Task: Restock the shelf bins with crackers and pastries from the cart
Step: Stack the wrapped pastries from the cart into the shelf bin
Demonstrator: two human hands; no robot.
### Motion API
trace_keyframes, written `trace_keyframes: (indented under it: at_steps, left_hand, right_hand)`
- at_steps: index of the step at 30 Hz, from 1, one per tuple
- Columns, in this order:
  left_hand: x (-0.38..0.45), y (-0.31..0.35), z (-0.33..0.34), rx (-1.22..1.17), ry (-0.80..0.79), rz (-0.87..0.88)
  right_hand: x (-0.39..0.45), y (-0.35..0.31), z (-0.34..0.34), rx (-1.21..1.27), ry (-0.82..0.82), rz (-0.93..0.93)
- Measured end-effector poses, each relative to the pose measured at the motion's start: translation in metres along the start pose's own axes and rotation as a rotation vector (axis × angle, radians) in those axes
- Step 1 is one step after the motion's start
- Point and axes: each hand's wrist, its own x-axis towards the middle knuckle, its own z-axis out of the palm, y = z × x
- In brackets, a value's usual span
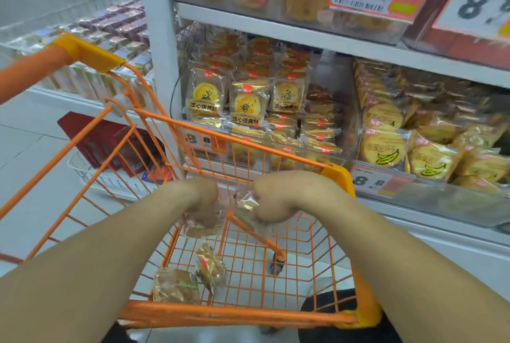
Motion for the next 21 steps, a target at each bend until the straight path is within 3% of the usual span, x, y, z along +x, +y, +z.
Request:
trace_keyframes:
  at_steps: [5,10,15,18,21]
  left_hand:
    - [-0.045,0.004,-0.027,-0.202,0.246,0.207]
    - [-0.085,0.005,-0.024,-0.635,0.469,0.444]
    - [-0.084,0.013,-0.018,-0.972,0.684,0.46]
    - [-0.082,0.018,-0.02,-1.116,0.791,0.46]
    - [-0.085,0.025,-0.021,-1.246,0.825,0.475]
  right_hand:
    - [-0.047,0.031,-0.022,0.164,0.234,0.101]
    - [-0.069,0.056,-0.015,0.61,0.495,0.066]
    - [-0.061,0.057,-0.01,0.953,0.774,0.064]
    - [-0.046,0.045,-0.004,1.267,0.763,-0.064]
    - [-0.03,0.039,0.002,1.424,0.701,-0.131]
